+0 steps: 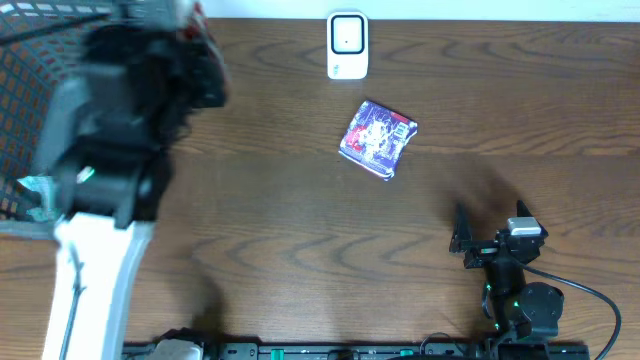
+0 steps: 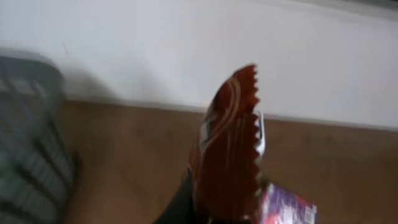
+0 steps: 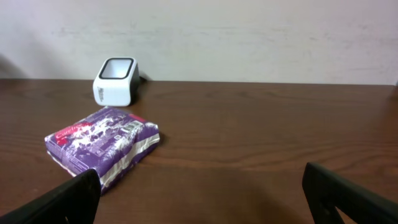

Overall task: Scan the item barcode
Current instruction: 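Carry the red candy bar to the front of the scanner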

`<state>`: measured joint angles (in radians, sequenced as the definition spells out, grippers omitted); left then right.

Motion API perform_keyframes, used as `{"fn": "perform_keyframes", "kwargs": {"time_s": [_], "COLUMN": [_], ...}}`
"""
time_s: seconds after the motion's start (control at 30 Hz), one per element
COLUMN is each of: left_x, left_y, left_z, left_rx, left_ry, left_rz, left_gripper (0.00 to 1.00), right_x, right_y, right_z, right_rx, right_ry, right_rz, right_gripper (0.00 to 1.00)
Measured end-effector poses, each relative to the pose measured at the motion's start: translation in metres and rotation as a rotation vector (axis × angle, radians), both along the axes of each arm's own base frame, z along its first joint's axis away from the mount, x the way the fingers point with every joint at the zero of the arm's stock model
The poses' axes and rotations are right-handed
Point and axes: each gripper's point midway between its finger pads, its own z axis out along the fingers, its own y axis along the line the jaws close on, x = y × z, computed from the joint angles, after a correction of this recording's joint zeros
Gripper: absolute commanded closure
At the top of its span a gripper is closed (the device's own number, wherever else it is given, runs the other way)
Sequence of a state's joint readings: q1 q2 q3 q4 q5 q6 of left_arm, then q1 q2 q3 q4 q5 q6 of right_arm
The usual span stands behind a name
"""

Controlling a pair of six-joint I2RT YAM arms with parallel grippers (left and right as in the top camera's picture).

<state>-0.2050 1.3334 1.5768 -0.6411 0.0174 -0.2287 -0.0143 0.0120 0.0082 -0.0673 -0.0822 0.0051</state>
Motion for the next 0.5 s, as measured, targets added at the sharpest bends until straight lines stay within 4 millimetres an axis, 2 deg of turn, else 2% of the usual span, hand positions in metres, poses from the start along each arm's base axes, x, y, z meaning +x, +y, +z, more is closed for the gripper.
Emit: {"fn": "perform_keyframes", "kwargs": {"time_s": [0.3, 0.47, 0.5], "left_x": [0.041, 0.067, 0.071], "left_y": [-0.059, -0.099, -0.106], "left_z": [-0.148, -0.224, -0.234], "left_rx": [-0.058, -0.108, -0.115], "left_ry": [0.392, 0.486, 0.491], "left_rz": [0.121, 0.168, 0.170], "left_gripper": [0.93, 0.93, 0.93], "right_x": [0.000, 0.000, 0.000], "right_y": [0.000, 0.000, 0.000], "right_z": [0.000, 0.000, 0.000], "right_rx": [0.000, 0.000, 0.000], "right_ry": [0.000, 0.000, 0.000], "right_rz": [0.000, 0.000, 0.000], "right_gripper": [0.01, 0.01, 0.01]}}
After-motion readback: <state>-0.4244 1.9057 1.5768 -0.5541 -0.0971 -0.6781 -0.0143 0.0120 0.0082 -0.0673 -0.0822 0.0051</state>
